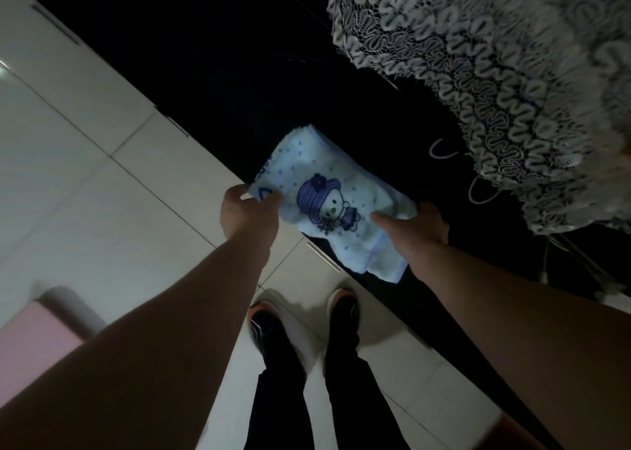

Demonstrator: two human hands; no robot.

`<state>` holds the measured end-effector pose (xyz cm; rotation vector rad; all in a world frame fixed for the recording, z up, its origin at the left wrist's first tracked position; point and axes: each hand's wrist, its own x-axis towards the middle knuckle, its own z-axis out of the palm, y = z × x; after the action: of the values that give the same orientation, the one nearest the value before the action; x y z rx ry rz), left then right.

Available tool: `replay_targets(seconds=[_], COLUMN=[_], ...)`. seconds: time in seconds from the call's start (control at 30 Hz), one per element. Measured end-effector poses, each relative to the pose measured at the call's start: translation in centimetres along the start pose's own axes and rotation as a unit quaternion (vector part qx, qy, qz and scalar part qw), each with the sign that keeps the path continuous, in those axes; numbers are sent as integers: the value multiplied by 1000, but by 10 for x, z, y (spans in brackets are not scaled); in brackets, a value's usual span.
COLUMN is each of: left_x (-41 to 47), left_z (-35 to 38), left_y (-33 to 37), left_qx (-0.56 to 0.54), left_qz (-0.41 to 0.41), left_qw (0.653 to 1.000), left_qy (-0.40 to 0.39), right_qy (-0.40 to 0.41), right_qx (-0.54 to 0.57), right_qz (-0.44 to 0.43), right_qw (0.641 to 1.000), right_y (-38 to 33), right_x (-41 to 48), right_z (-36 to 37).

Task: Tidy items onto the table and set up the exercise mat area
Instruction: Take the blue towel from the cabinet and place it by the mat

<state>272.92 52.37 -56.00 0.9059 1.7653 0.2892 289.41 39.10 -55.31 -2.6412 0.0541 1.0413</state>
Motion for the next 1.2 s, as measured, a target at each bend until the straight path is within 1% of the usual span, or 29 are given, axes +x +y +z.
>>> replay_targets(seconds=[0.1, 0.23, 0.37, 0.43, 0.5, 0.6, 0.73, 0.83, 0.93, 1.03, 1.13, 1.2], left_x=[2, -1, -15, -27, -45, -71, -116, -156, -203, -260, -320, -360], left_z=[-1, -11, -33, -51, -86, -127, -208, -268, -317, -358, -388, -405], left_y=[0, 8, 32, 51, 77, 99, 129, 144, 146, 135, 113, 91], left_qx=[-9, -27, -102, -136, -174, -210, -277, -327, -370, -390, -402, -414], left_qz=[6, 2, -13, -2, 23, 33, 45, 53, 74, 105, 145, 164], left_qw=[999, 997, 990, 985, 980, 975, 960, 943, 924, 909, 895, 884], left_qy=[-31, -72, -97, -104, -92, -73, -20, 19, 63, 104, 127, 145], right_qy=[-21, -45, -78, -97, -113, -143, -214, -298, -341, -401, -467, -494], right_qx=[20, 63, 83, 99, 109, 123, 134, 126, 101, 51, -13, -66], right_qz=[-43, -59, -95, -117, -142, -170, -207, -233, -279, -317, -368, -407], right_qw=[999, 995, 989, 983, 977, 967, 945, 917, 892, 858, 804, 765], right_y=[0, -4, -23, -38, -63, -89, -122, -141, -147, -142, -137, -136], right_x=[-1, -10, -27, -42, -71, -110, -187, -244, -288, -330, -375, -407], right_z=[2, -2, -16, -28, -42, -56, -69, -70, -69, -68, -70, -68])
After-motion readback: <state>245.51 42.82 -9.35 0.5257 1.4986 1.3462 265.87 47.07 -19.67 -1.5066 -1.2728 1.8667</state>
